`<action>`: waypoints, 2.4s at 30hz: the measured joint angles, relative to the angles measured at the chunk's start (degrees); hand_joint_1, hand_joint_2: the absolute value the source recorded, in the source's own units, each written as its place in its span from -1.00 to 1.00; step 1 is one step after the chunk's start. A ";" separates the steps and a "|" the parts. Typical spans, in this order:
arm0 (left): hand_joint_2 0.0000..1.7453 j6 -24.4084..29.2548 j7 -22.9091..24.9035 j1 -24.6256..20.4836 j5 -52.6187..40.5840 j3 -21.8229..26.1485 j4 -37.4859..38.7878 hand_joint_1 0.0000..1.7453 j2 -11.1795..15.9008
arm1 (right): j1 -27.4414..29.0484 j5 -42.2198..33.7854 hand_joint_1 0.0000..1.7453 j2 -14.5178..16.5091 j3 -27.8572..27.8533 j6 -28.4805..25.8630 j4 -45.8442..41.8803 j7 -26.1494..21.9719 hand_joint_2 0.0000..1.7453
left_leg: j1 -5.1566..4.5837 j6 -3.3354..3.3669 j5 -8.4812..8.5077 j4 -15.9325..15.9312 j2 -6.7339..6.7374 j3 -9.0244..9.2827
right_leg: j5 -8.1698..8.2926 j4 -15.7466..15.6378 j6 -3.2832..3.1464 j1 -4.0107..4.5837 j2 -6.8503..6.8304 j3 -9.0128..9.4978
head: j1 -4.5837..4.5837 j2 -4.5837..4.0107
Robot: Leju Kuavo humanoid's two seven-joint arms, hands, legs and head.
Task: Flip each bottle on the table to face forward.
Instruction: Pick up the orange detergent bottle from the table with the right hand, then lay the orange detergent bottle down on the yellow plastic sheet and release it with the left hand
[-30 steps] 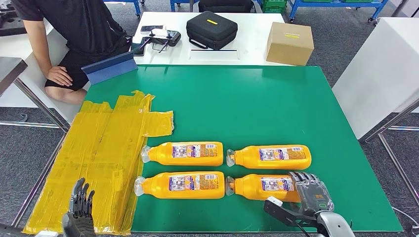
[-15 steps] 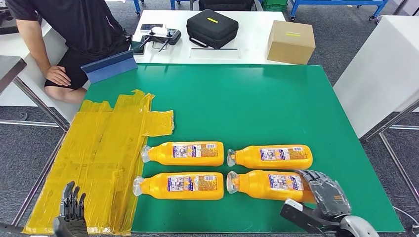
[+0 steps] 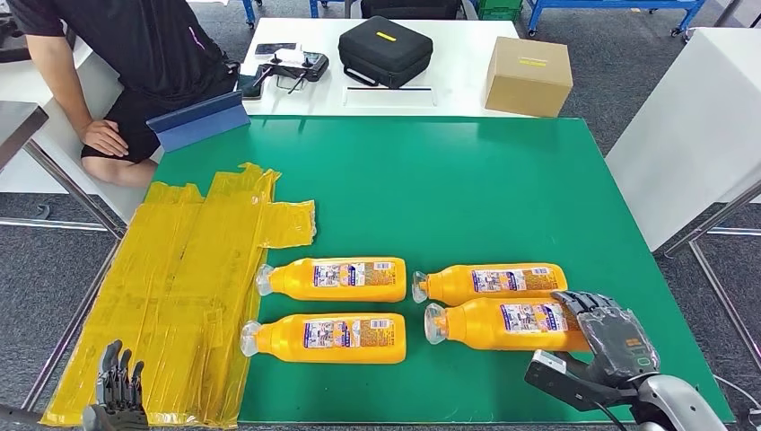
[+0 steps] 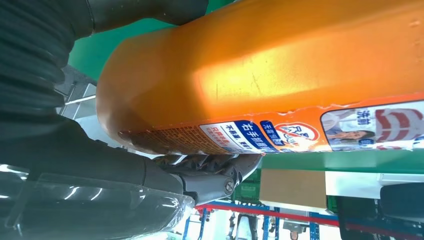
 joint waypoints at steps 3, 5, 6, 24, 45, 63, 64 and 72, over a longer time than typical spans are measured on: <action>-1.00 0.02 0.08 0.05 0.00 0.01 -0.03 -1.00 0.00 | -0.26 -0.26 0.98 -0.06 0.26 -0.23 0.00 0.02 1.00 | 0.00 0.00 0.00 0.00 0.00 -0.02 | 0.00 0.00 0.00 0.01 0.00 0.00 | 0.00 0.00; -1.00 -0.03 0.22 0.08 -0.01 0.00 -0.09 -1.00 0.00 | -0.84 -1.22 0.96 0.09 0.44 -0.52 0.00 -0.28 1.00 | 0.00 0.00 0.00 0.00 0.01 -0.03 | 0.00 0.01 0.00 0.02 0.01 0.00 | 0.01 0.00; -1.00 -0.08 0.31 0.07 -0.07 -0.03 -0.11 -1.00 0.00 | -1.35 -2.02 0.95 0.28 0.52 -0.78 0.00 -0.69 1.00 | 0.00 0.00 0.00 -0.01 0.02 -0.03 | 0.00 0.01 0.00 0.02 0.01 0.00 | 0.01 0.00; 1.00 0.22 -0.84 -11.36 5.59 -10.99 7.66 -1.00 1.32 | -22.60 -20.84 0.68 9.46 23.95 -5.16 5.09 -1.48 1.00 | 0.00 0.13 0.34 0.00 0.03 -0.11 | 0.17 0.07 0.16 0.05 0.00 0.00 | 0.01 0.00; 1.00 -1.89 1.50 -17.07 16.87 -21.56 12.48 -1.00 5.34 | -34.16 -28.64 0.74 14.60 41.44 -10.54 23.74 7.31 1.00 | 0.00 0.13 0.35 0.02 0.00 -0.29 | 0.17 0.08 0.17 0.05 -0.01 -0.18 | 0.03 0.00; 1.00 -2.74 2.35 -17.37 19.82 -24.44 12.52 -1.00 6.40 | -30.29 -27.62 0.76 18.50 44.76 -13.43 29.41 9.17 1.00 | 0.01 0.10 0.36 0.02 0.01 -0.34 | 0.17 0.08 0.16 0.05 -0.01 -0.26 | 0.01 0.00; 1.00 -2.75 2.41 -17.43 19.90 -24.51 12.52 -1.00 6.40 | -30.29 -27.40 0.76 18.81 45.04 -13.46 29.65 9.34 1.00 | 0.01 0.10 0.37 0.02 0.01 -0.34 | 0.17 0.08 0.16 0.05 -0.01 -0.26 | 0.01 0.00; 1.00 -2.76 2.46 -17.81 19.93 -25.10 12.51 -1.00 6.43 | -30.35 -27.17 0.75 19.83 46.11 -13.52 31.05 9.57 1.00 | 0.00 0.10 0.37 0.02 0.01 -0.35 | 0.17 0.08 0.17 0.04 -0.01 -0.25 | 0.03 0.00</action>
